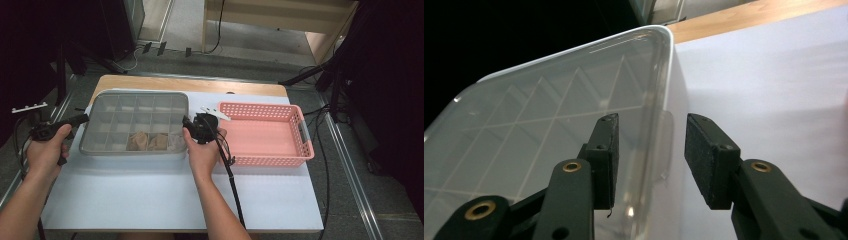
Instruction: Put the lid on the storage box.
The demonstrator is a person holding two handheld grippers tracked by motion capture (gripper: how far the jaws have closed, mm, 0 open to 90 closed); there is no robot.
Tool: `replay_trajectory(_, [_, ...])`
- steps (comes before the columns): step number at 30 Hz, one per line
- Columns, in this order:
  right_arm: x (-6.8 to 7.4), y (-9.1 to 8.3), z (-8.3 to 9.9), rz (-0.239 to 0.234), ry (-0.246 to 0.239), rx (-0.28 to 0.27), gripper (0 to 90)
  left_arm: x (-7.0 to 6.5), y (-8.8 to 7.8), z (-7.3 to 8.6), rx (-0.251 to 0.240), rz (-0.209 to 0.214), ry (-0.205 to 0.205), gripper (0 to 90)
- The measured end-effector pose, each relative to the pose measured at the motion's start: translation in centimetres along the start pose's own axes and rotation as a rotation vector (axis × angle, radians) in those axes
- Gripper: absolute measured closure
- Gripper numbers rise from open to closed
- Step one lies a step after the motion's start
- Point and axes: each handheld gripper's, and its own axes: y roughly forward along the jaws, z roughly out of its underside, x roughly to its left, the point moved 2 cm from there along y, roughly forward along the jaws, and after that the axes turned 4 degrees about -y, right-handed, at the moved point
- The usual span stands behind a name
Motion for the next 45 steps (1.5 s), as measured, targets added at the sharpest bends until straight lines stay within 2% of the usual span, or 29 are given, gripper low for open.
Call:
replay_trajectory(1, [-0.1,-0.5,0.2,-0.014,0.000,-0.008,57.5,-0.1,-0.4,0.2,-0.008,0.009,-0.004,68.6])
replay_trajectory(4, [0.0,-1.8,0.6,-0.040,-0.016,-0.004,56.3,-0.4,-2.1,1.3,-0.019,0.049,0.023,66.1])
replay_trajectory(6, [0.3,-2.6,1.2,-0.062,-0.022,0.019,55.7,-0.7,-2.9,2.4,-0.020,0.067,0.040,63.4])
replay_trajectory(7, [0.4,-2.9,1.5,-0.076,-0.042,0.022,55.7,-0.8,-3.3,2.9,-0.017,0.071,0.043,61.6])
replay_trajectory(10, [0.8,-3.7,2.2,-0.099,-0.056,0.041,56.0,-0.9,-4.4,4.6,-0.031,0.084,0.051,59.1])
replay_trajectory(12, [1.0,-3.9,2.4,-0.082,-0.079,0.037,55.7,-1.0,-4.8,5.6,-0.039,0.083,0.072,55.8])
replay_trajectory(14, [0.7,-3.6,2.5,-0.075,-0.072,0.044,53.8,-1.0,-5.1,6.5,-0.042,0.102,0.096,50.9])
replay_trajectory(16, [0.4,-3.3,2.4,-0.067,-0.052,0.039,53.6,-1.1,-5.4,7.3,-0.029,0.097,0.157,45.2])
replay_trajectory(17, [0.3,-3.2,2.2,-0.065,-0.048,0.031,53.7,-1.2,-5.5,7.7,-0.037,0.102,0.170,43.5])
replay_trajectory(18, [0.3,-3.1,2.0,-0.056,-0.049,0.023,54.9,-1.3,-5.7,8.0,-0.024,0.106,0.188,42.1])
replay_trajectory(20, [0.2,-2.6,1.4,-0.054,-0.045,0.022,59.5,-1.5,-5.8,8.5,-0.027,0.088,0.233,43.4])
replay_trajectory(23, [0.1,-1.7,0.8,-0.040,-0.032,0.032,64.4,-1.8,-6.0,9.1,-0.017,0.092,0.273,48.8])
replay_trajectory(28, [0.1,-0.2,0.2,-0.032,0.003,0.057,59.8,-2.5,-5.6,9.8,0.010,0.025,0.385,62.2])
replay_trajectory(30, [0.2,0.4,0.0,-0.021,0.014,0.076,57.7,-2.5,-5.4,9.7,0.015,0.005,0.412,65.2])
replay_trajectory(32, [0.0,0.9,-0.1,-0.026,0.027,0.083,56.2,-2.4,-5.3,9.6,0.017,-0.023,0.421,65.6])
replay_trajectory(33, [-0.1,1.1,-0.2,-0.022,0.055,0.088,56.3,-2.4,-5.3,9.5,0.011,-0.021,0.414,64.7])
replay_trajectory(34, [-0.3,1.3,-0.3,-0.024,0.061,0.079,56.8,-2.4,-5.2,9.4,0.012,-0.029,0.414,64.1])
replay_trajectory(35, [-0.4,1.4,-0.4,-0.028,0.083,0.082,57.2,-2.4,-5.2,9.3,0.017,-0.034,0.425,63.7])
replay_trajectory(38, [-0.7,1.8,-0.5,-0.070,0.125,0.091,62.2,-2.5,-5.2,9.1,0.014,-0.043,0.427,64.0])
replay_trajectory(40, [-0.6,1.8,-0.5,-0.067,0.118,0.087,63.0,-2.5,-5.2,9.0,0.014,-0.046,0.430,63.8])
replay_trajectory(43, [-0.4,1.9,-0.6,-0.055,0.107,0.079,64.2,-2.5,-5.1,8.6,0.026,-0.038,0.409,61.8])
replay_trajectory(45, [-0.5,1.9,-0.8,-0.047,0.090,0.062,67.0,-2.5,-4.8,8.6,0.058,-0.045,0.402,57.7])
